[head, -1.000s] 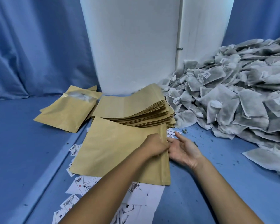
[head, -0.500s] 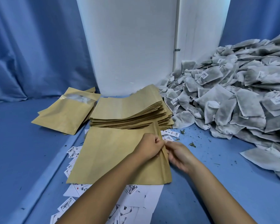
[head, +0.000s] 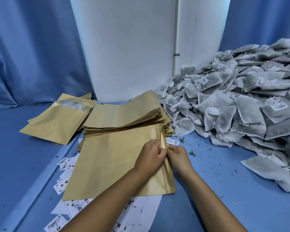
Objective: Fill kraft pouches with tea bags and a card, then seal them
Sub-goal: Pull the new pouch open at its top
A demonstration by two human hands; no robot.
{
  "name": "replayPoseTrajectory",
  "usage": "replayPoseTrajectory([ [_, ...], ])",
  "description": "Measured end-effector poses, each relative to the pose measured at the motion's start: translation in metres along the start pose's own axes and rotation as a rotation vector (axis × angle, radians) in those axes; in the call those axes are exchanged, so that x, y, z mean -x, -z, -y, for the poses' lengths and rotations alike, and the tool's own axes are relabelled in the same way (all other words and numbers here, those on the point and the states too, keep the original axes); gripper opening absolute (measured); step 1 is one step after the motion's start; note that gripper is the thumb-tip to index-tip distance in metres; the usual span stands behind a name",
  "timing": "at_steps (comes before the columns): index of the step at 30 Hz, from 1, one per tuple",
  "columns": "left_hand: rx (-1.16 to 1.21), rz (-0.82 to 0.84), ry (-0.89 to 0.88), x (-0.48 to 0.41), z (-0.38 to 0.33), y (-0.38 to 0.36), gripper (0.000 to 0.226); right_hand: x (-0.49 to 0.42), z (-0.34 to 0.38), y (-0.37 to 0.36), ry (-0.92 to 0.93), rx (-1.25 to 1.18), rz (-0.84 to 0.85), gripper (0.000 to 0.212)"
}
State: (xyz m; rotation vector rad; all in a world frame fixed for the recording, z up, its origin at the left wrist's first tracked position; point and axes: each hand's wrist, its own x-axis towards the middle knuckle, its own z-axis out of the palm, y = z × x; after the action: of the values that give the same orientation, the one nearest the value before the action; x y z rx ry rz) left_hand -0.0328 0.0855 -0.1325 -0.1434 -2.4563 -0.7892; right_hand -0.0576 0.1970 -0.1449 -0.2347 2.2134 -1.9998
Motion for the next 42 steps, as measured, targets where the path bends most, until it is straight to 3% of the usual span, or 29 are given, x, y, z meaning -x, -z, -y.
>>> replayPoseTrajectory([
  [2, -0.223, -0.002, -0.248, 0.000, -0.003, 0.003, 0.008, 0.000, 0.001, 0.005, -0.031, -0.111, 0.010, 0.019],
  [4, -0.358, 0.043, -0.440, -0.007, -0.004, 0.006, 0.019, -0.001, 0.004, 0.015, -0.051, -0.235, 0.000, 0.021],
  [8, -0.331, 0.120, -0.667, -0.027, -0.011, 0.015, 0.037, -0.005, 0.010, 0.028, -0.025, -0.413, -0.020, 0.021],
  [12, -0.332, 0.138, -0.807, -0.040, -0.024, 0.010, 0.023, -0.001, 0.015, 0.029, -0.074, -0.524, 0.037, 0.027],
  [15, -0.306, 0.015, -0.728, -0.046, -0.032, 0.005, 0.010, 0.000, 0.018, 0.040, -0.121, -0.631, 0.007, 0.018],
  [17, -0.288, -0.022, -0.658, -0.049, -0.035, -0.002, 0.020, 0.002, 0.017, 0.043, -0.143, -0.595, -0.027, 0.013],
  [23, -0.349, -0.001, -0.718, -0.057, -0.040, -0.017, 0.018, 0.011, 0.012, 0.059, -0.270, -0.341, 0.061, 0.012],
  [28, -0.331, 0.036, -0.706, -0.064, -0.051, -0.028, 0.021, 0.003, 0.023, 0.076, -0.271, -0.281, -0.044, 0.025],
  [34, -0.139, 0.001, -0.467, -0.068, -0.060, -0.032, 0.019, -0.008, 0.035, 0.083, -0.342, -0.374, -0.017, 0.012],
  [38, -0.064, -0.019, -0.500, -0.074, -0.060, -0.021, 0.022, -0.015, 0.018, 0.100, -0.345, -0.308, -0.289, 0.024],
  [40, -0.024, -0.023, -0.568, -0.079, -0.057, -0.014, 0.024, -0.017, 0.004, 0.111, -0.287, -0.258, -0.357, 0.013],
  [42, -0.029, 0.024, -0.624, -0.081, -0.059, -0.012, 0.024, -0.021, 0.002, 0.109, -0.097, 0.046, -0.376, 0.016],
])
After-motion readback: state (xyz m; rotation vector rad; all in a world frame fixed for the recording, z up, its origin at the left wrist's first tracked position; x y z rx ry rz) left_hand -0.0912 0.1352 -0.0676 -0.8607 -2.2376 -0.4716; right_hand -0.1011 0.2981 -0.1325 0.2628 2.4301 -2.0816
